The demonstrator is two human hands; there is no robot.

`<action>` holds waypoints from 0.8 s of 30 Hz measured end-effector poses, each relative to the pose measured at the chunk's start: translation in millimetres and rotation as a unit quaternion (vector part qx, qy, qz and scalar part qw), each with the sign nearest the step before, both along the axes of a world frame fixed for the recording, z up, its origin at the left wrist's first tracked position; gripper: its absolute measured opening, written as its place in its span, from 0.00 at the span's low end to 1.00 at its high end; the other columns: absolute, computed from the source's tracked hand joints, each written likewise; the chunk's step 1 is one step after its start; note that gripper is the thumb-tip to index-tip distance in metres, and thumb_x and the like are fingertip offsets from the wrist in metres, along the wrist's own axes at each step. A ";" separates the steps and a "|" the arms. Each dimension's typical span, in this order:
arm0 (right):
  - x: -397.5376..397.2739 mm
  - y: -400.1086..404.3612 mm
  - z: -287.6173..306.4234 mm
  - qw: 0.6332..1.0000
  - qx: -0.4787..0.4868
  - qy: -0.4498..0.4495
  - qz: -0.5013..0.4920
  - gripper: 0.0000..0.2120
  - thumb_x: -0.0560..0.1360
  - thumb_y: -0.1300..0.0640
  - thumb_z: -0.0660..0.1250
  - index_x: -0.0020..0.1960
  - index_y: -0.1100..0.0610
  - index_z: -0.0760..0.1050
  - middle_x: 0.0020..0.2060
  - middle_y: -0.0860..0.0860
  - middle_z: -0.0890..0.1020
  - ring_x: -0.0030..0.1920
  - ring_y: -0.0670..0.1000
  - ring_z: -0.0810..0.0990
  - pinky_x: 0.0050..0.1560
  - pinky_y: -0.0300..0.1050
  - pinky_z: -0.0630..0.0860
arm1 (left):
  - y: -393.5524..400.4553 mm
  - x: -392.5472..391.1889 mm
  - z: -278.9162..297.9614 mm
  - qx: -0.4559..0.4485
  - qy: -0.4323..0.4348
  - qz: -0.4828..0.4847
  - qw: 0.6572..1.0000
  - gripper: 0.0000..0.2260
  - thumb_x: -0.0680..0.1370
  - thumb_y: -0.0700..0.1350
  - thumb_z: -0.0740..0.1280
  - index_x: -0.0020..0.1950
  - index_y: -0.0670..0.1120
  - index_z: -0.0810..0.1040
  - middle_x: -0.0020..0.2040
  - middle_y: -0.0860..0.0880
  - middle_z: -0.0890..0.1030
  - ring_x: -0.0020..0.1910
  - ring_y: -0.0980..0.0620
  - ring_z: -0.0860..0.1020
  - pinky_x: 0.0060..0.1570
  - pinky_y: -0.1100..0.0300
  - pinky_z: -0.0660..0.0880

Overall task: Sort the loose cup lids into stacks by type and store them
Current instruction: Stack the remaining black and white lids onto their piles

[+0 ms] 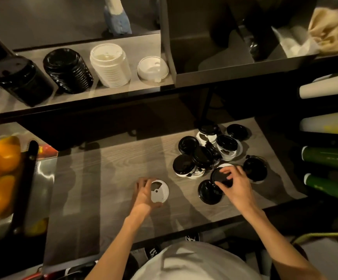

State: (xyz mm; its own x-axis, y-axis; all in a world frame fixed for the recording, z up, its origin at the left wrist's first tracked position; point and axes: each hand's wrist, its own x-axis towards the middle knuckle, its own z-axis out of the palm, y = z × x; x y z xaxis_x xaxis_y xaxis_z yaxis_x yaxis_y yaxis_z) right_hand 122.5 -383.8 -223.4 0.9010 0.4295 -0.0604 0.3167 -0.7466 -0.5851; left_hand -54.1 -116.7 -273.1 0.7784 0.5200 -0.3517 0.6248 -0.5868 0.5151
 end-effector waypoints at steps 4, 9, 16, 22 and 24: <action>17.7 -11.3 -1.7 0.996 -0.087 0.003 -0.023 0.38 0.64 0.51 0.85 0.69 0.53 0.74 0.67 0.56 0.71 0.65 0.61 0.74 0.66 0.62 0.75 | -10.5 8.8 6.3 -0.002 -0.023 0.018 1.000 0.39 0.63 0.47 0.84 0.70 0.46 0.71 0.67 0.47 0.71 0.65 0.44 0.69 0.64 0.52 0.69; 26.9 -22.4 -9.4 0.989 -0.120 0.019 0.085 0.50 0.63 0.42 0.84 0.79 0.48 0.65 0.75 0.46 0.66 0.72 0.57 0.69 0.72 0.63 0.69 | -23.8 21.8 14.9 -0.088 -0.122 0.089 0.985 0.42 0.59 0.41 0.86 0.66 0.43 0.67 0.61 0.48 0.67 0.54 0.50 0.75 0.51 0.67 0.73; 31.5 -28.6 -21.1 0.985 -0.112 -0.032 0.125 0.45 0.65 0.48 0.84 0.76 0.53 0.69 0.73 0.49 0.69 0.72 0.57 0.69 0.73 0.60 0.68 | -40.9 33.2 27.8 -0.313 -0.179 0.257 0.897 0.19 0.69 0.34 0.80 0.56 0.44 0.79 0.48 0.49 0.83 0.50 0.46 0.81 0.47 0.48 0.81; 39.2 -31.5 -13.4 0.984 -0.067 -0.069 0.148 0.42 0.66 0.43 0.82 0.75 0.53 0.70 0.69 0.50 0.70 0.69 0.57 0.72 0.70 0.61 0.70 | -56.0 30.9 47.5 -0.403 -0.222 0.337 0.821 0.09 0.78 0.36 0.71 0.58 0.40 0.79 0.51 0.45 0.83 0.51 0.46 0.79 0.51 0.48 0.76; 37.1 -26.8 -3.0 0.986 -0.035 -0.068 0.149 0.41 0.67 0.43 0.81 0.75 0.52 0.70 0.70 0.49 0.70 0.70 0.55 0.71 0.72 0.60 0.69 | -59.9 31.5 54.3 -0.427 -0.221 0.349 0.804 0.07 0.80 0.37 0.69 0.57 0.42 0.79 0.54 0.45 0.84 0.54 0.45 0.80 0.50 0.50 0.76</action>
State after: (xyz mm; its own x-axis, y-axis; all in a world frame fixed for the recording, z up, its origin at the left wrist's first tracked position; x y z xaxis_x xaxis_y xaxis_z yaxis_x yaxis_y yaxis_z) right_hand 159.5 -410.7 -226.4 0.7371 0.6756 0.0145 0.6004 -0.6450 -0.4727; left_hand -22.7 -176.6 -218.8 0.5482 0.6006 -0.5820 0.2941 0.5131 0.8064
